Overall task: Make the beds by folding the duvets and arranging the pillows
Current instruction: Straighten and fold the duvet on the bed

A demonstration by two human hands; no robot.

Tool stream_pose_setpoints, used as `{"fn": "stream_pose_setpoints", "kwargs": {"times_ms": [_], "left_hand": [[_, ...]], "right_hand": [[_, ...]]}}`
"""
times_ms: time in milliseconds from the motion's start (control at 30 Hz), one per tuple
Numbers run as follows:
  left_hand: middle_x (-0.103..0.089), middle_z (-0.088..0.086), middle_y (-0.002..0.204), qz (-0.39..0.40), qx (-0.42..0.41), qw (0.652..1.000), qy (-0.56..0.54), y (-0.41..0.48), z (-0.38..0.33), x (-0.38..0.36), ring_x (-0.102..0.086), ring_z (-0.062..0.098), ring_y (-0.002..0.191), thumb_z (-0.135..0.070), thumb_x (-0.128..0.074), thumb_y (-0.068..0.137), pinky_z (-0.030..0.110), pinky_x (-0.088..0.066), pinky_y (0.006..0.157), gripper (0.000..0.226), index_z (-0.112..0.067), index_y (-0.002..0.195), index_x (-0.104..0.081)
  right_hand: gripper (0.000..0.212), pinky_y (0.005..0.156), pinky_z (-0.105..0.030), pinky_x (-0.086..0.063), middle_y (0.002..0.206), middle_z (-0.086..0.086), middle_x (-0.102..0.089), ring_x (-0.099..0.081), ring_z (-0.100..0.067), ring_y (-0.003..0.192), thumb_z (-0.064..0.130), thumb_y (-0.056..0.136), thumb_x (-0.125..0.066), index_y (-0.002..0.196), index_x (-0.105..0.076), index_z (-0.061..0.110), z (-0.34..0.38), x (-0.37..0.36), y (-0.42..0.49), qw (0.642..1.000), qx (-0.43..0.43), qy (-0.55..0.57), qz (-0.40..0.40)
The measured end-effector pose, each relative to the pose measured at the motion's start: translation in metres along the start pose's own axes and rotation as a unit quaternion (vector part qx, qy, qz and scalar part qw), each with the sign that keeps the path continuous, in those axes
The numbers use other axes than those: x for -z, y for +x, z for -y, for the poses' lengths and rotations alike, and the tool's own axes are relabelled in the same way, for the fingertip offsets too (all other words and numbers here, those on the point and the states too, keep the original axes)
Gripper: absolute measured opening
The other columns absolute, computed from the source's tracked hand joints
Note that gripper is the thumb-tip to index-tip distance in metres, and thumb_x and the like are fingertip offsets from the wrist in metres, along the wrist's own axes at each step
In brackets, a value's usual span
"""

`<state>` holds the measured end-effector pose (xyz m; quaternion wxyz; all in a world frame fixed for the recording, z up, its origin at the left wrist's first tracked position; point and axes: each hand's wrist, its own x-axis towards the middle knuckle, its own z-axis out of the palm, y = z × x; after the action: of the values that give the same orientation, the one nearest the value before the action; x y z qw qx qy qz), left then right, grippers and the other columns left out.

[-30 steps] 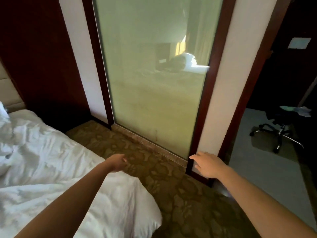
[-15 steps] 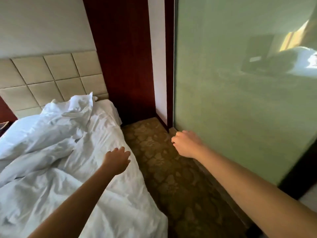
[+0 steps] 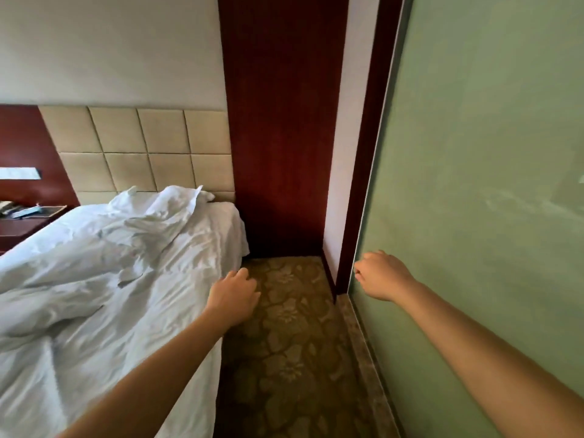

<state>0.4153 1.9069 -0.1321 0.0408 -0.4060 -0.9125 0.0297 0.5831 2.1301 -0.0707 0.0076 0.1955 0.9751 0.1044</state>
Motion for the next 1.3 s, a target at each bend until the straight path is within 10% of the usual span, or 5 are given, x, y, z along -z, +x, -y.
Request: {"fn": "stream_pose_setpoints", "kwargs": {"times_ms": [267, 567, 800, 967, 1300], "left_hand": [[-0.05, 0.002, 0.123, 0.061, 0.255, 0.954, -0.145, 0.058, 0.038, -0.042, -0.05, 0.023, 0.116, -0.033, -0.038, 0.097, 0.034, -0.045, 0.089, 0.03, -0.025, 0.118, -0.059], [-0.053, 0.005, 0.123, 0.1, 0.532, 0.824, -0.168, -0.036, 0.162, -0.074, -0.056, 0.022, 0.109, -0.029, -0.045, 0.096, 0.025, -0.042, 0.089, 0.027, -0.021, 0.115, -0.062], [-0.06, 0.002, 0.124, 0.055, 0.627, 0.753, -0.193, -0.013, 0.284, -0.1, -0.057, 0.019, 0.11, -0.024, -0.046, 0.093, 0.026, -0.044, 0.089, 0.026, -0.02, 0.111, -0.064], [-0.062, 0.0, 0.118, 0.043, 0.668, 0.716, -0.196, 0.03, 0.359, -0.117, -0.058, 0.018, 0.104, -0.024, -0.047, 0.09, 0.03, -0.047, 0.089, 0.024, -0.023, 0.105, -0.066], [-0.06, -0.001, 0.116, 0.122, 0.766, 0.596, -0.209, 0.106, 0.411, -0.193, -0.056, 0.018, 0.104, -0.023, -0.041, 0.092, 0.027, -0.044, 0.08, 0.025, -0.021, 0.106, -0.062]], "right_hand": [[0.032, 0.089, -0.034, -0.044, 0.119, -0.002, -0.052, -0.048, -0.022, 0.111, 0.027, 0.1, -0.034, 0.118, -0.059, 0.021, -0.025, -0.022, 0.212, 0.987, 0.148, 0.053, 0.021], [0.032, 0.091, -0.037, -0.044, 0.119, -0.005, -0.052, -0.048, -0.025, 0.115, 0.025, 0.099, -0.035, 0.118, -0.058, 0.016, 0.159, -0.039, 0.342, 0.913, 0.402, 0.049, 0.051], [0.033, 0.086, -0.035, -0.04, 0.126, -0.01, -0.051, -0.049, -0.029, 0.114, 0.02, 0.099, -0.033, 0.118, -0.059, 0.014, 0.269, -0.027, 0.47, 0.875, 0.481, -0.031, 0.03], [0.021, 0.072, -0.032, -0.036, 0.112, -0.011, -0.056, -0.049, -0.028, 0.093, 0.009, 0.094, -0.035, 0.08, -0.049, 0.016, 0.318, -0.022, 0.592, 0.884, 0.466, -0.025, -0.002], [0.053, 0.1, -0.035, -0.037, 0.137, -0.007, -0.043, -0.042, -0.027, 0.125, 0.008, 0.093, -0.036, 0.144, -0.031, 0.022, 0.5, -0.097, 0.716, 0.774, 0.631, -0.036, 0.051]]}}
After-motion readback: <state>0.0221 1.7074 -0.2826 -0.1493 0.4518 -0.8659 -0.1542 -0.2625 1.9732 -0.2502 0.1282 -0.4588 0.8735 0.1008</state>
